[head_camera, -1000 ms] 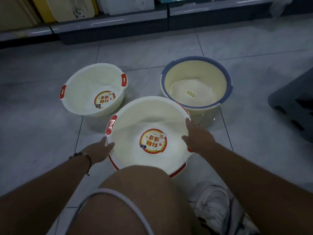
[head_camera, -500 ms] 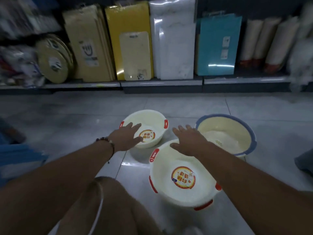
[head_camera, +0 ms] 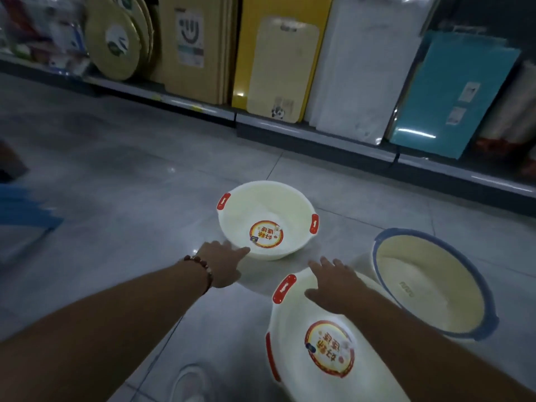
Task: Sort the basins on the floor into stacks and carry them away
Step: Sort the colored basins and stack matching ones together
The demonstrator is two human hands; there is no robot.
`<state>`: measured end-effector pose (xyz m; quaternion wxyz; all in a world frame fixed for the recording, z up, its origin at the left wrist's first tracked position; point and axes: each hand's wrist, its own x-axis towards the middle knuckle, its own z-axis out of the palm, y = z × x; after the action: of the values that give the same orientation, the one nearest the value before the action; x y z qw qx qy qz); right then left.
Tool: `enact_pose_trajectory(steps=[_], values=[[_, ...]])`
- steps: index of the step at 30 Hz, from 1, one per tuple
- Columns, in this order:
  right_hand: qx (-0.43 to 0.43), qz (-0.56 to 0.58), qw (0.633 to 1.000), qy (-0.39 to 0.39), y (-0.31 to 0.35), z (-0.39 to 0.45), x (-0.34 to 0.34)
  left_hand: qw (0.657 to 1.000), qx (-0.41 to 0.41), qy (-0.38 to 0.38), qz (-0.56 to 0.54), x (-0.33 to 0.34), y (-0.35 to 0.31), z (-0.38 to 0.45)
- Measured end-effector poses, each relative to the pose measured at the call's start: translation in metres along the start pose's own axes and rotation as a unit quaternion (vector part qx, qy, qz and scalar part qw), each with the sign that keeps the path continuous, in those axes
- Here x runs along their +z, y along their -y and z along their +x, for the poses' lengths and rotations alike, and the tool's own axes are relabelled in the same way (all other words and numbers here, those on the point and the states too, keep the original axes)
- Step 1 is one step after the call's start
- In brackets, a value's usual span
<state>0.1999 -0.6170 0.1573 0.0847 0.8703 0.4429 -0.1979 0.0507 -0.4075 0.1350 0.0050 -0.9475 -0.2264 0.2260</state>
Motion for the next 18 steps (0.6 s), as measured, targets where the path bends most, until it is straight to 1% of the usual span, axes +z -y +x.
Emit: enact_pose_trajectory(steps=[3, 6, 10, 13, 15, 16, 18], values=[[-0.003, 0.016, 1.000, 0.009, 0.007, 0.057, 0.018, 0.998, -0.019, 0.053, -0.014, 0.029, 0.021, 0.053], [0.003, 0.059, 0.998, 0.024, 0.010, 0.107, 0.035, 0.997, -0.030, 0.059, -0.036, 0.051, 0.028, 0.100], [0.049, 0.183, 0.981, 0.041, 0.013, 0.153, 0.043, 0.989, -0.024, 0.080, -0.118, 0.077, 0.028, 0.146], [0.086, 0.252, 0.963, 0.030, 0.011, 0.178, 0.052, 0.976, -0.027, 0.074, -0.203, 0.097, 0.024, 0.164], [0.122, 0.321, 0.938, 0.041, 0.010, 0.193, 0.058, 0.959, -0.036, 0.056, -0.276, 0.110, 0.019, 0.168], [0.144, 0.376, 0.914, 0.050, 0.010, 0.200, 0.061, 0.947, -0.045, 0.039, -0.316, 0.114, 0.016, 0.167], [0.200, 0.504, 0.838, 0.056, 0.012, 0.210, 0.062, 0.908, -0.073, 0.001, -0.412, 0.116, 0.008, 0.168]])
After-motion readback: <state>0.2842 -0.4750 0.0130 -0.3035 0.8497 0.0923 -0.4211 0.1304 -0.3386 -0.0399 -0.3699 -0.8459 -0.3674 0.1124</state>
